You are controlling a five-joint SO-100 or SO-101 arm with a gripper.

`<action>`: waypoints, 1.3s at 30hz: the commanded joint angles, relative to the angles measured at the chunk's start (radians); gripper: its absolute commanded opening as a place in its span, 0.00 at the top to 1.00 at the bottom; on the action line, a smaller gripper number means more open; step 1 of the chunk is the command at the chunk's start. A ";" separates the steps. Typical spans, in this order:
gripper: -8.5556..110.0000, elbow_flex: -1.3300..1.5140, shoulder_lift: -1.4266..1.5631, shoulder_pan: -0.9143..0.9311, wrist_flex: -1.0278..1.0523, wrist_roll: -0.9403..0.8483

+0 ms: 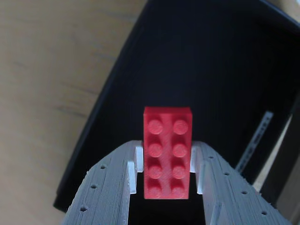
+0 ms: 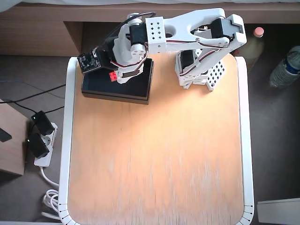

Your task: Grasp a lego block and put it in the bin.

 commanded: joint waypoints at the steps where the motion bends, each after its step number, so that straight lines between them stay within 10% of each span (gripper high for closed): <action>1: 0.92 -0.057 0.044 0.048 0.005 0.028; 39: 0.83 0.098 0.003 0.066 -0.181 0.060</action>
